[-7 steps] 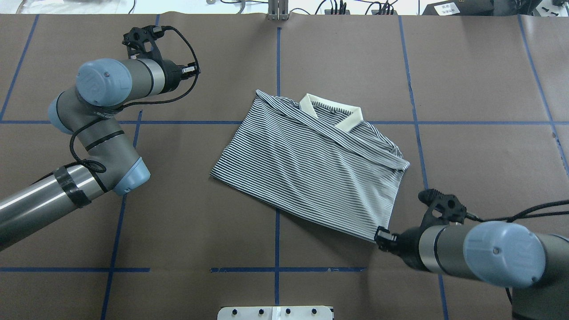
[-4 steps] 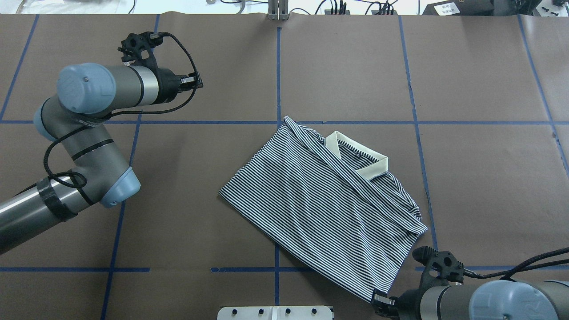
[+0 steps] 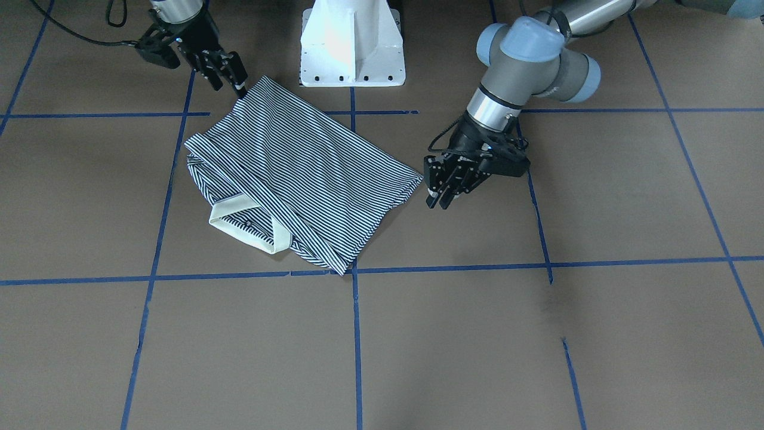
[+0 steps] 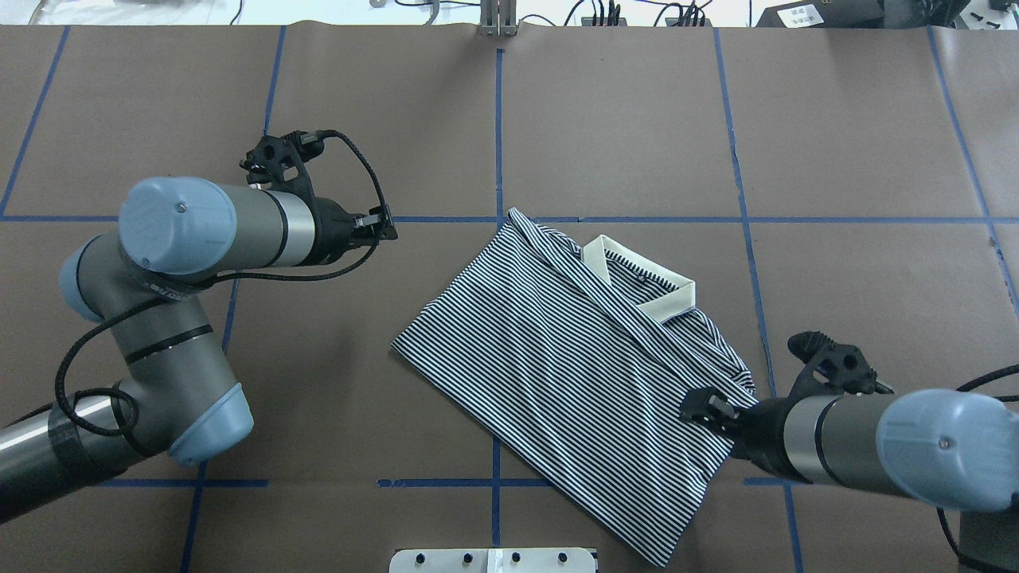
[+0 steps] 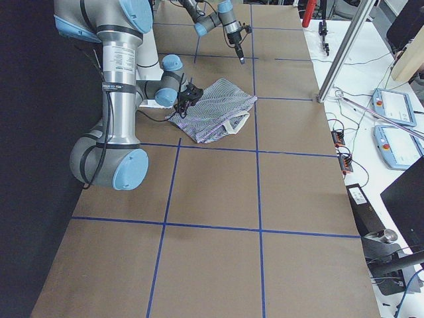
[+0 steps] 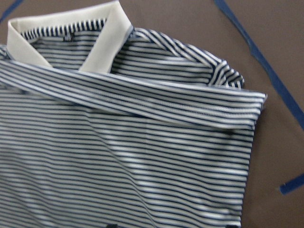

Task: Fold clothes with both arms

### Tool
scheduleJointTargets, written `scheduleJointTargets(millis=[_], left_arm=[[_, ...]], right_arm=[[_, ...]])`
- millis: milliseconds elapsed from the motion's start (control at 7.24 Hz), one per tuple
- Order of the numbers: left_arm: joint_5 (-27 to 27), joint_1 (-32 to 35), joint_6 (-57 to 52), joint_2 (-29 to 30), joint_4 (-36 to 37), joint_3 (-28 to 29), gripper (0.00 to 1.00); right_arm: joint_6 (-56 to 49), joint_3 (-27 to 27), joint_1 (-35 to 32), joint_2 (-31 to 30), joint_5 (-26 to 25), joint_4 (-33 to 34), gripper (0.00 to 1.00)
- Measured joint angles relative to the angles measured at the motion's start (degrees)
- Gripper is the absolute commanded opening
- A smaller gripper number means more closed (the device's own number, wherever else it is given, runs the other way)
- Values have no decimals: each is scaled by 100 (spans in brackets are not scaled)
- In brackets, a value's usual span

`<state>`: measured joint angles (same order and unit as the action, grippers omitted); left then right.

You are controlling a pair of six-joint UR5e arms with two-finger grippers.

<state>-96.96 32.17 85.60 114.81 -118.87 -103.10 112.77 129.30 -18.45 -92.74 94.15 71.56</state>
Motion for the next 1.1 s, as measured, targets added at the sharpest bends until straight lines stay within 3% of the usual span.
scheduleJointTargets(millis=[276, 690, 1105], left_arm=[[666, -769, 238, -12, 1000, -351, 57], [980, -1111, 280, 13, 1236, -112, 56], [994, -1138, 274, 58, 1243, 60, 55]], right_arm=[[-395, -604, -557, 477, -2, -31, 100], [-506, -955, -841, 1003, 23, -33, 100], [-513, -996, -900, 1079, 8, -19, 100]])
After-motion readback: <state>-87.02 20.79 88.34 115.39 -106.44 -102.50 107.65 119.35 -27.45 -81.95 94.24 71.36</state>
